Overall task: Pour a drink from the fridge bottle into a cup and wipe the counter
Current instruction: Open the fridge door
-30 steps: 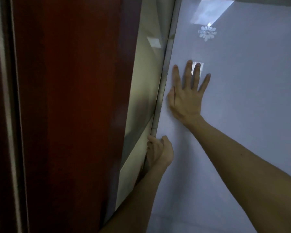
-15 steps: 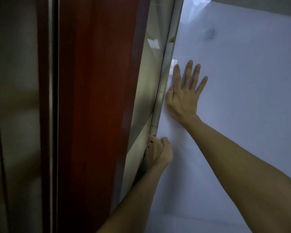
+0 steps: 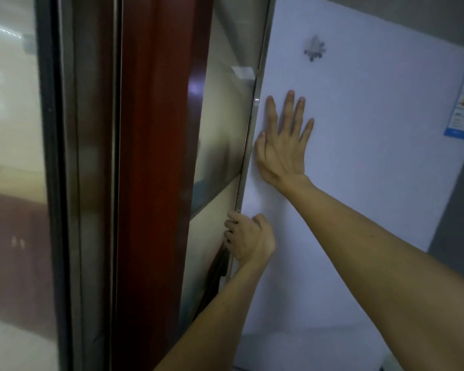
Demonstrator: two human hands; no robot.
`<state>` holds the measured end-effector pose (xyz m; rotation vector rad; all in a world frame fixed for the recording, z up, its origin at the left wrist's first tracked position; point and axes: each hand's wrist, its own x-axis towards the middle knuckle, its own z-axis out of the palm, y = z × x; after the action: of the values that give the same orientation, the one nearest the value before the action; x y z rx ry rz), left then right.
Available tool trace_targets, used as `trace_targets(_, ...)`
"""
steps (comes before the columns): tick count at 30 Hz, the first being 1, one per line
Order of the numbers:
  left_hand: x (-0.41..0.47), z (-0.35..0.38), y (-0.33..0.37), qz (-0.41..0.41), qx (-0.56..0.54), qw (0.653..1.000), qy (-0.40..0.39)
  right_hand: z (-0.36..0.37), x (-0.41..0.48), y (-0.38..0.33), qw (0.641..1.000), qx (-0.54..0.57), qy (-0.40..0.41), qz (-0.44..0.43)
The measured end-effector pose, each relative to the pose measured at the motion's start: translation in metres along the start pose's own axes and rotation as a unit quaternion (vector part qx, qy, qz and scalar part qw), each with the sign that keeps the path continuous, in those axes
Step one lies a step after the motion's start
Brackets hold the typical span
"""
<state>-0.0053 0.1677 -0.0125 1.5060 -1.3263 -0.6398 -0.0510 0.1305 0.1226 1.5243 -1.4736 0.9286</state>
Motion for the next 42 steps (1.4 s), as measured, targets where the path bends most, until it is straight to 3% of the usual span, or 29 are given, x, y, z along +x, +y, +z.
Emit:
trace_targets(8, -0.104, -0.022, 0.006, 0.028, 0.055, 0.998, 0.027, -0.098, -0.049, 0.002, 0.993, 0.116, -0.023, 0.024)
trace_targets(16, -0.2, -0.043, 0.009, 0.111, 0.067, 0.991, -0.013, -0.191, -0.092, 0.03, 0.98, 0.193, -0.02, 0.036)
trace_targets(22, -0.24, -0.062, -0.005, 0.17, -0.086, 0.982, -0.02, -0.236, -0.117, 0.06, 0.973, 0.224, 0.015, 0.046)
trace_targets(28, -0.272, -0.057, 0.004, 0.203, -0.1, 0.969, -0.1, -0.276, -0.135, 0.081, 0.97, 0.229, 0.04, 0.067)
trace_targets(33, -0.287, -0.047, -0.014, 0.311, -0.093, 0.937, -0.125, -0.304, -0.153, 0.09, 0.966, 0.227, 0.048, 0.112)
trace_targets(37, -0.309, -0.036, -0.014, 0.34, -0.167, 0.901, -0.213, -0.326, -0.161, 0.107, 0.965, 0.214, 0.064, 0.138)
trace_targets(42, -0.342, -0.019, -0.003, 0.359, -0.227, 0.878, -0.221, -0.352, -0.176, 0.134, 0.967, 0.171, 0.075, 0.176)
